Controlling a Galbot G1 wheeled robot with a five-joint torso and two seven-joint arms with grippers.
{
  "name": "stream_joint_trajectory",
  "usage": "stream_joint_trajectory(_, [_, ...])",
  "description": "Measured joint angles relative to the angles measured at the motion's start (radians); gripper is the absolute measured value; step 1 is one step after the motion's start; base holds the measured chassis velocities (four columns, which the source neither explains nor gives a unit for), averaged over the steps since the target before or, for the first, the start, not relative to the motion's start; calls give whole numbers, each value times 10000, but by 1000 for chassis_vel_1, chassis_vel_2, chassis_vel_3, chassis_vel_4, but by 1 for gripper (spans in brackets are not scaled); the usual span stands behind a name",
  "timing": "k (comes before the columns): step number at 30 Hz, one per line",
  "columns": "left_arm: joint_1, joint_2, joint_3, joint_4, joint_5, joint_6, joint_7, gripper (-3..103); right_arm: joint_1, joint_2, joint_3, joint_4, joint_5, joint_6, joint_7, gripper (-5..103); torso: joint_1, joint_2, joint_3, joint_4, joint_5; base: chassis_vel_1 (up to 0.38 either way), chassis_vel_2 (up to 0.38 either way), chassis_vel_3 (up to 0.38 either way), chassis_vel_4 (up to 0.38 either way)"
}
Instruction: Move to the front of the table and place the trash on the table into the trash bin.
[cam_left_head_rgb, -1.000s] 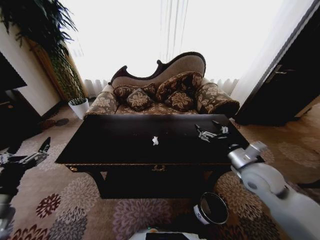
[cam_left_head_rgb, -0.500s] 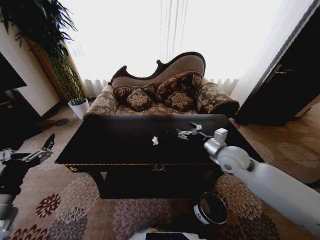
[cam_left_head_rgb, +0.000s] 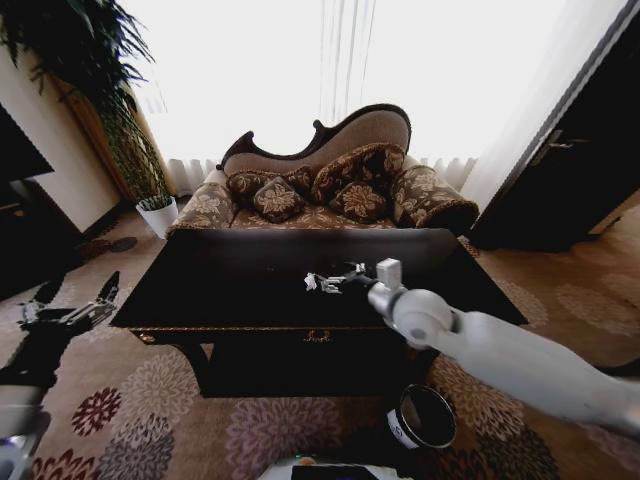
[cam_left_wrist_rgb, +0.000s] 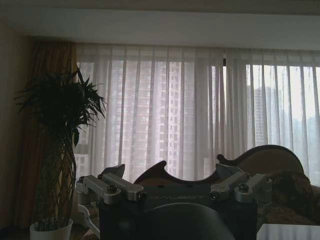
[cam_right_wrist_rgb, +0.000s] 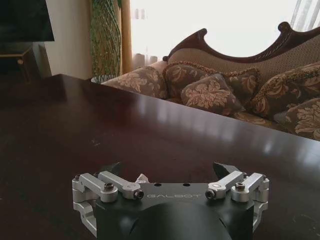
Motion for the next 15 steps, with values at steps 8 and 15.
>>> stream_joint_trajectory(8, [-143,77,68,161,34,-19,24,100,466,593,-657,-650,434,-366,266,100,-1,0,0,-2,3,0,0,0,0])
stream_joint_trajectory(15, [-218,41,192,207,140,-26,29,100,461,943,-879,-817,449,-357,363,100,0,0,0,-2,4,0,0,0,0])
